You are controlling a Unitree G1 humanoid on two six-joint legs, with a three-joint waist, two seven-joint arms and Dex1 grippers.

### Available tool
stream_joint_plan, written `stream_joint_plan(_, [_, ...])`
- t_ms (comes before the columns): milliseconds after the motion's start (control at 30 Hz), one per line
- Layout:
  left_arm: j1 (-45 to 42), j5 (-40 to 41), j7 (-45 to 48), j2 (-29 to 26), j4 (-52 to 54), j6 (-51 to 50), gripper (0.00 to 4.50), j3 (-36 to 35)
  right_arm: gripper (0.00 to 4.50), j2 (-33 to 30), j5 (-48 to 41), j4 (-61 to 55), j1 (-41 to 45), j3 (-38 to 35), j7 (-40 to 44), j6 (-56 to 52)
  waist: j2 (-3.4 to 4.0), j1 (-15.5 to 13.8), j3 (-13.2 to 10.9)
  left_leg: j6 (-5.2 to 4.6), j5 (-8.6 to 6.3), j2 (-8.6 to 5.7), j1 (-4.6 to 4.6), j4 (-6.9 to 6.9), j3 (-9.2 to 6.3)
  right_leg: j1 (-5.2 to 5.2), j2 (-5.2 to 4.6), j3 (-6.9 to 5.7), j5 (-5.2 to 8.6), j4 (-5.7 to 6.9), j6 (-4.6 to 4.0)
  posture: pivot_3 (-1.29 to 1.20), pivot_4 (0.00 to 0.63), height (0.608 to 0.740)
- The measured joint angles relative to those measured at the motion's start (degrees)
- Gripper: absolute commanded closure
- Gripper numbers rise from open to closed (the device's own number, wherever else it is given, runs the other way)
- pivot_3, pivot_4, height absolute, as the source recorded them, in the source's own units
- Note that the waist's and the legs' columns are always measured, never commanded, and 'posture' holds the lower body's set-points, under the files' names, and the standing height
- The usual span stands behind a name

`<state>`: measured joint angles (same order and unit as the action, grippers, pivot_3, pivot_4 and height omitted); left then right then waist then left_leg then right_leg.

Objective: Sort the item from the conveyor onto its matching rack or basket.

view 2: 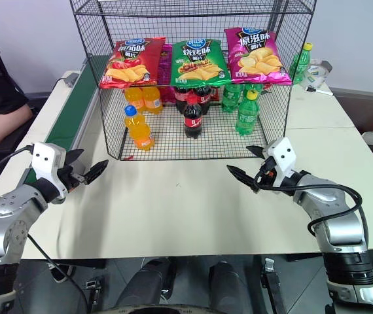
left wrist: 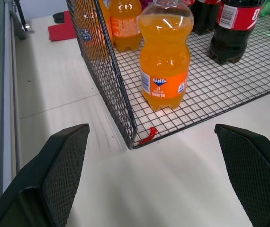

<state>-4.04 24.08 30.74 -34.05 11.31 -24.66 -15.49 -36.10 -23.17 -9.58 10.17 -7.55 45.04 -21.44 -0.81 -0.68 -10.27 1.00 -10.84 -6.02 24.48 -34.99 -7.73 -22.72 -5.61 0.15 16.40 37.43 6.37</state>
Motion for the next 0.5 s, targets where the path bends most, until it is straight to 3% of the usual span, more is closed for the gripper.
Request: stream_joint_plan(500, [0.0,0.1,-0.4,0.5,0.0,0.0,0.06,0.0,0.00,0.1,0.5,0.0,0.0,0.1,-0.2,0.6,0.00,0.0,0.0,0.00,0.00,0.00,0.00,0.01,0.00,0.00,0.00,0.00,0.00,-0.02,-0.01,0.00,0.150,0.740])
